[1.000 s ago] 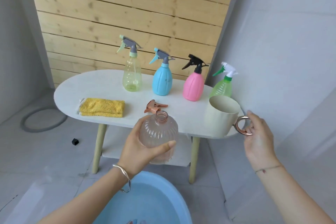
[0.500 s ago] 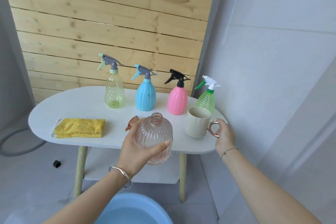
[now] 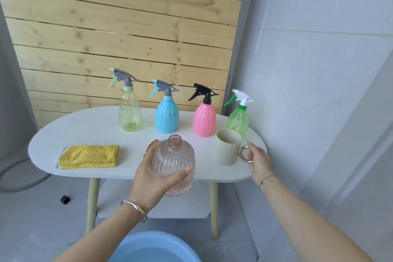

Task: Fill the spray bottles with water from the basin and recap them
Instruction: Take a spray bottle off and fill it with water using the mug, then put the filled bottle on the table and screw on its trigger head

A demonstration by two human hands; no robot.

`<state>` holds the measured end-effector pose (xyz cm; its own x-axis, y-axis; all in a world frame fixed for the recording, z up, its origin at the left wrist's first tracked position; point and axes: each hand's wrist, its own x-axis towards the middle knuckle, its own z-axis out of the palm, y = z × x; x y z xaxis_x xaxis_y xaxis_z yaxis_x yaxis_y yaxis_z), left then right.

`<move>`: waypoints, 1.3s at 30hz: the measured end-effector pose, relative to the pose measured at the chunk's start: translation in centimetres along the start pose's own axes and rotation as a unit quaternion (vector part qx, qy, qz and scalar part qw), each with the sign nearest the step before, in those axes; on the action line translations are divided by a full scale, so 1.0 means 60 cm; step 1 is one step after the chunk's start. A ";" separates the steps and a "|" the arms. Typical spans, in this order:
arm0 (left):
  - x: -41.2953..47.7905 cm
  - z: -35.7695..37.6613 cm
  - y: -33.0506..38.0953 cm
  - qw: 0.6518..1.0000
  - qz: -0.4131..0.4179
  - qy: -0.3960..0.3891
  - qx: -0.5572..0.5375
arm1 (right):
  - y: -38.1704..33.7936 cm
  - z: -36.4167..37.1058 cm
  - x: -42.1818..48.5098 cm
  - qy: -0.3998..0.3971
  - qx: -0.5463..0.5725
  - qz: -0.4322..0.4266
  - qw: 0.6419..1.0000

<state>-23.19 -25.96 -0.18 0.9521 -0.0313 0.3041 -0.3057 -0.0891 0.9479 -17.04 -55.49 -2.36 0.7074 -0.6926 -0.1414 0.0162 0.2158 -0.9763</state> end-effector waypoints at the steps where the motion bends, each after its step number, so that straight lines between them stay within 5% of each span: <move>1: 0.000 -0.002 0.000 1.000 -0.004 0.002 -0.005 | -0.001 -0.003 -0.001 -0.008 -0.020 -0.007 1.000; 4: -0.002 -0.008 0.003 1.000 -0.015 0.008 -0.018 | -0.016 -0.006 -0.012 0.005 -0.101 -0.065 0.993; 7: -0.003 -0.019 0.015 1.000 -0.010 0.012 -0.026 | -0.052 0.007 -0.050 0.039 -0.181 -0.304 0.935; 9: 0.000 -0.029 0.022 1.000 0.000 0.016 -0.026 | -0.079 0.039 -0.089 -0.032 -0.198 -0.405 0.892; 11: 0.006 -0.043 0.021 0.999 0.004 0.020 -0.025 | -0.090 0.091 -0.125 -0.147 -0.229 -0.395 0.877; 15: 0.028 -0.073 0.006 0.999 -0.013 0.028 -0.017 | -0.052 0.196 -0.157 -0.348 -0.410 -0.214 0.816; 17: 0.042 -0.088 -0.004 0.999 -0.013 0.032 -0.004 | -0.024 0.233 -0.165 -0.369 -0.443 -0.157 0.802; 25: 0.086 -0.128 -0.041 0.998 -0.007 0.062 0.008 | 0.040 0.307 -0.168 -0.319 -0.529 -0.164 0.769; 32: 0.094 -0.140 -0.069 0.998 0.000 0.058 0.023 | 0.044 0.302 -0.171 -0.339 -0.456 -0.156 0.808; 36: 0.100 -0.128 -0.077 0.998 -0.010 0.048 0.025 | -0.041 0.294 -0.176 -0.296 -0.193 -0.129 0.927; 39: 0.103 -0.103 -0.079 0.999 -0.021 0.046 0.012 | -0.124 0.297 -0.188 -0.288 -0.025 -0.102 0.952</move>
<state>-15.87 -19.60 -2.20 0.9597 0.0649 0.2735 -0.2654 -0.1115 0.9577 -12.55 -37.01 9.44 0.9636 -0.2204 0.1513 0.1712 0.0739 -0.9825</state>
